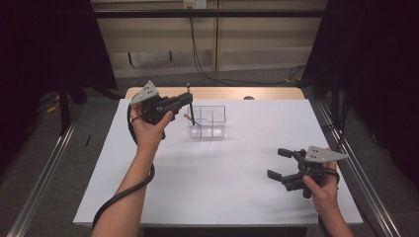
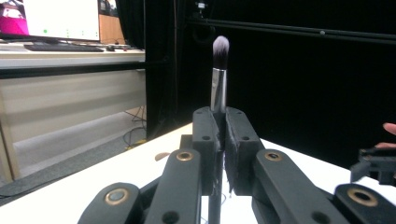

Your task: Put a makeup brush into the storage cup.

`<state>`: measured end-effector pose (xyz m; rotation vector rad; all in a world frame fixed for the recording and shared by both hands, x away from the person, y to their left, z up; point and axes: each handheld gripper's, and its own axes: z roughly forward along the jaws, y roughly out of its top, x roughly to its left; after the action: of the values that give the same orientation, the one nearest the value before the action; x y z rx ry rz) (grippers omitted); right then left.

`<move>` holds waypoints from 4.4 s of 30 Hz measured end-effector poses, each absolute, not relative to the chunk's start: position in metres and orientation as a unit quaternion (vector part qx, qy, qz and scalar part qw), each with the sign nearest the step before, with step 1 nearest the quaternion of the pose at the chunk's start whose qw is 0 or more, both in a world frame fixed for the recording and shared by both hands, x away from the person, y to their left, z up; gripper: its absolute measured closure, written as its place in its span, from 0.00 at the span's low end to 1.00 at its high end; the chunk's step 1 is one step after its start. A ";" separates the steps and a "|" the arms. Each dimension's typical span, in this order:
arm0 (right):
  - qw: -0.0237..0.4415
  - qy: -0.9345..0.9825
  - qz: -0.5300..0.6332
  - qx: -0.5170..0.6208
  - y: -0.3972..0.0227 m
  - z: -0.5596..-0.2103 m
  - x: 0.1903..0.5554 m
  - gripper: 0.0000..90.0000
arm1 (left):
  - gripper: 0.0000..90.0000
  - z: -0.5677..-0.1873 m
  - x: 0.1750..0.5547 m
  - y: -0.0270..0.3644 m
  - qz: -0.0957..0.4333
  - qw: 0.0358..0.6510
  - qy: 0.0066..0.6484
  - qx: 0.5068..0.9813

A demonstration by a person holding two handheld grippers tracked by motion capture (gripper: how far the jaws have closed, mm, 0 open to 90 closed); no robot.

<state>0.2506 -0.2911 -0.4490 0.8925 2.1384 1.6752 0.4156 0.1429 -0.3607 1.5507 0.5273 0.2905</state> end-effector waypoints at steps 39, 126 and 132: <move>0.138 0.742 0.580 0.306 -0.293 -0.450 0.250 0.09 | 0.93 -0.370 0.449 0.127 0.167 0.654 0.268 0.688; 0.133 0.753 0.575 0.292 -0.287 -0.451 0.250 0.09 | 0.35 -0.407 0.444 0.127 0.104 0.652 0.276 0.698; 0.135 0.752 0.576 0.292 -0.288 -0.450 0.249 0.09 | 0.28 -0.406 0.440 0.127 0.099 0.649 0.276 0.702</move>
<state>0.2488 -0.2876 -0.4500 0.8453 2.1780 1.6682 0.4401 0.1272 -0.4059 1.5942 0.6274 0.2244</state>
